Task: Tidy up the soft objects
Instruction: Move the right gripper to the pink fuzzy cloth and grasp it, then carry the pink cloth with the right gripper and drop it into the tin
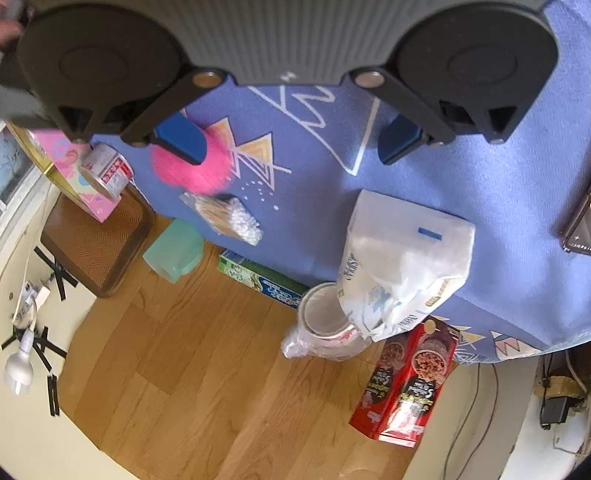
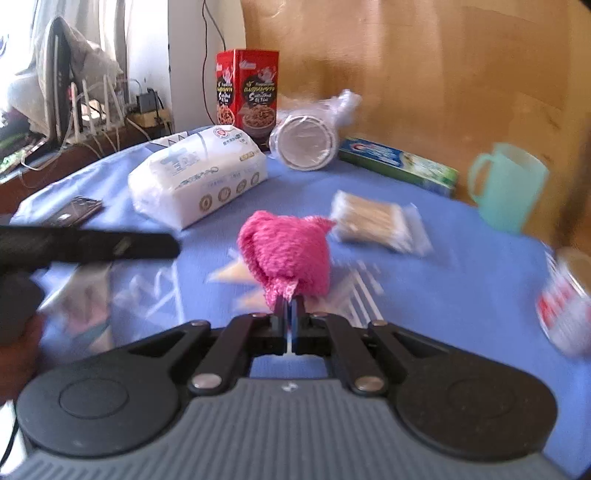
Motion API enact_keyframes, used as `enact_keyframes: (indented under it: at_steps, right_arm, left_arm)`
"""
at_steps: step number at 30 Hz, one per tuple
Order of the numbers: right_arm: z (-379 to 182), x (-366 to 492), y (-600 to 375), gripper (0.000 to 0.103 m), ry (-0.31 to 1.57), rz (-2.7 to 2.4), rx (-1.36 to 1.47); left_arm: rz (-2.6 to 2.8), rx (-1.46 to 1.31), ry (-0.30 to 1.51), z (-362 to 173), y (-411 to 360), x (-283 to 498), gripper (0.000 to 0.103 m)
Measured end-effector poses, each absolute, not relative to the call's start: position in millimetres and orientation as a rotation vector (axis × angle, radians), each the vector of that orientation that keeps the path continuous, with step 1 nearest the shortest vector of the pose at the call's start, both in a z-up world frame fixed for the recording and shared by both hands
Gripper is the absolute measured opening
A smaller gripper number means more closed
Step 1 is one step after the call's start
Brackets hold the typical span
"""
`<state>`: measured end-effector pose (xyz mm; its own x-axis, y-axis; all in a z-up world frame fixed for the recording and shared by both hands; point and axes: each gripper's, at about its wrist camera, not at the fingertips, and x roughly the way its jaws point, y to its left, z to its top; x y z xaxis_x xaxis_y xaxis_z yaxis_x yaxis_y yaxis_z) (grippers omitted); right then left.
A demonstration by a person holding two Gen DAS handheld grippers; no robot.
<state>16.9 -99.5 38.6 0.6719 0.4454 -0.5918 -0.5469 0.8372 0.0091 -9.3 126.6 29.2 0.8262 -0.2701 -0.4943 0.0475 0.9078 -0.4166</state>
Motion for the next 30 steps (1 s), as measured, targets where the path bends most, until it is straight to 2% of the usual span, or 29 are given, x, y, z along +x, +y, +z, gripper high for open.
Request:
enact_keyframes:
  at_steps: [7, 9, 10, 12, 14, 17, 19, 20, 23, 30]
  right_arm:
    - [34.4, -67.1, -172.3, 0.005, 0.608, 0.466, -0.202]
    - [31.3, -75.8, -183.7, 0.012, 0.615, 0.455, -0.175]
    - [29.9, -75.5, -185.6, 0.016, 0.618, 0.467, -0.161]
    - [29.9, -76.6, -185.9, 0.044, 0.594, 0.492, -0.15]
    - [30.9, -76.3, -180.9, 0.053, 0.559, 0.527, -0.162]
    - [29.0, -68.4, -169.8, 0.055, 0.54, 0.582, -0.18]
    - [23.6, -59.9, -160.8, 0.055, 0.544, 0.576, -0.197]
    - [20.7, -55.3, -157.7, 0.054, 0.545, 0.573, -0.198]
    - [21.2, -49.7, -165.5, 0.029, 0.533, 0.544, -0.151]
    - [52.4, -54.4, -236.1, 0.025, 0.361, 0.324, -0.039]
  left_arm:
    - [-0.425, -0.391, 0.62, 43.2, 79.8, -16.1, 0.102]
    - [-0.516, -0.362, 0.635, 49.9, 55.9, -19.6, 0.102]
    - [-0.55, -0.349, 0.643, 52.6, 45.7, -21.3, 0.102]
    - [-0.604, -0.345, 0.67, 56.2, 30.9, -25.9, 0.1]
    - [-0.64, -0.348, 0.695, 57.9, 24.0, -31.1, 0.094]
    - [-0.63, -0.294, 0.734, 55.9, 13.4, -34.6, 0.081]
    - [-0.62, -0.27, 0.781, 48.9, 4.8, -30.8, 0.057]
    - [-0.633, -0.271, 0.818, 44.7, 0.0, -27.5, 0.054]
    - [-0.617, -0.201, 0.807, 50.7, -18.1, -25.0, 0.054]
    - [-0.785, -0.085, 0.687, 99.2, -101.8, 0.8, 0.054]
